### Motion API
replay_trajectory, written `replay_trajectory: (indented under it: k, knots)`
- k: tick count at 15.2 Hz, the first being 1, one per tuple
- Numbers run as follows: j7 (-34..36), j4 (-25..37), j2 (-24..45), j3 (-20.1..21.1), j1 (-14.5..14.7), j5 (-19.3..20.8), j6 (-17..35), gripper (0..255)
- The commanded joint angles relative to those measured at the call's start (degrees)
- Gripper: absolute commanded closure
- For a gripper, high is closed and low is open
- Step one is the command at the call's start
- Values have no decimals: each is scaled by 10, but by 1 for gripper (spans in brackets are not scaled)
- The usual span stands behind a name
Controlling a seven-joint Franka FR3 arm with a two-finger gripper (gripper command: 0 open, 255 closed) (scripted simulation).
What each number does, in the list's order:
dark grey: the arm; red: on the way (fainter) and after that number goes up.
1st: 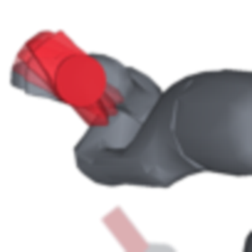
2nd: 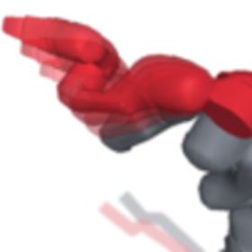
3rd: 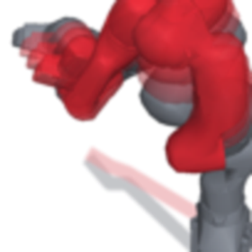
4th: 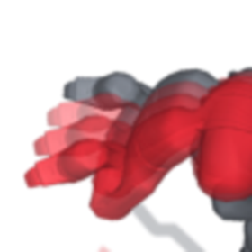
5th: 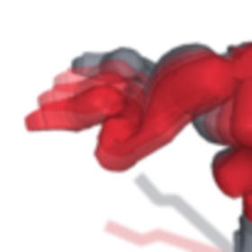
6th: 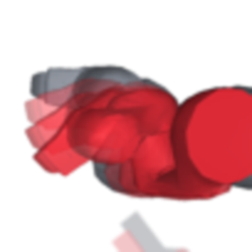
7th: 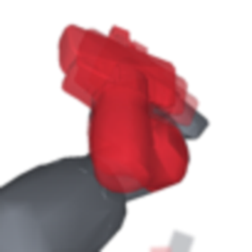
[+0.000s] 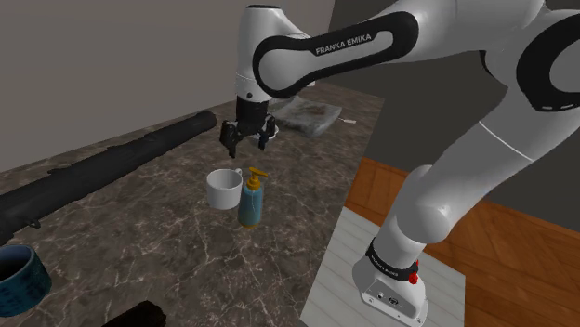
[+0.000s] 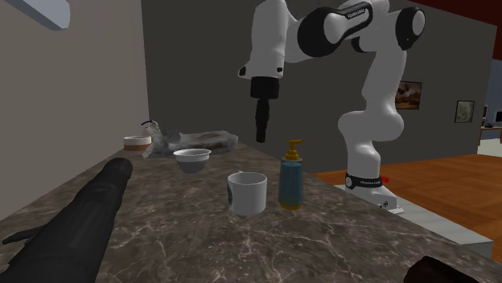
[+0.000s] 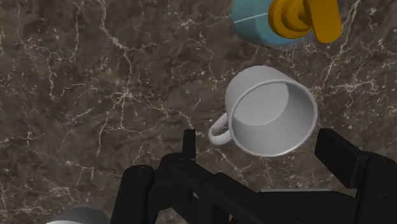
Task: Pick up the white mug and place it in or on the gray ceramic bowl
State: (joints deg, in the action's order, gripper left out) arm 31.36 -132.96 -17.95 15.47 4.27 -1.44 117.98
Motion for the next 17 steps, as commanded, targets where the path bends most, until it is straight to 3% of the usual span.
replay_trajectory:
  k: [1, 9, 17]
  knots:
    - [27, 11, 42, 16, 1, 9, 27, 0]
    - [144, 103, 218, 59, 16, 78, 83, 0]
    - [160, 82, 255, 54, 19, 100, 137, 0]
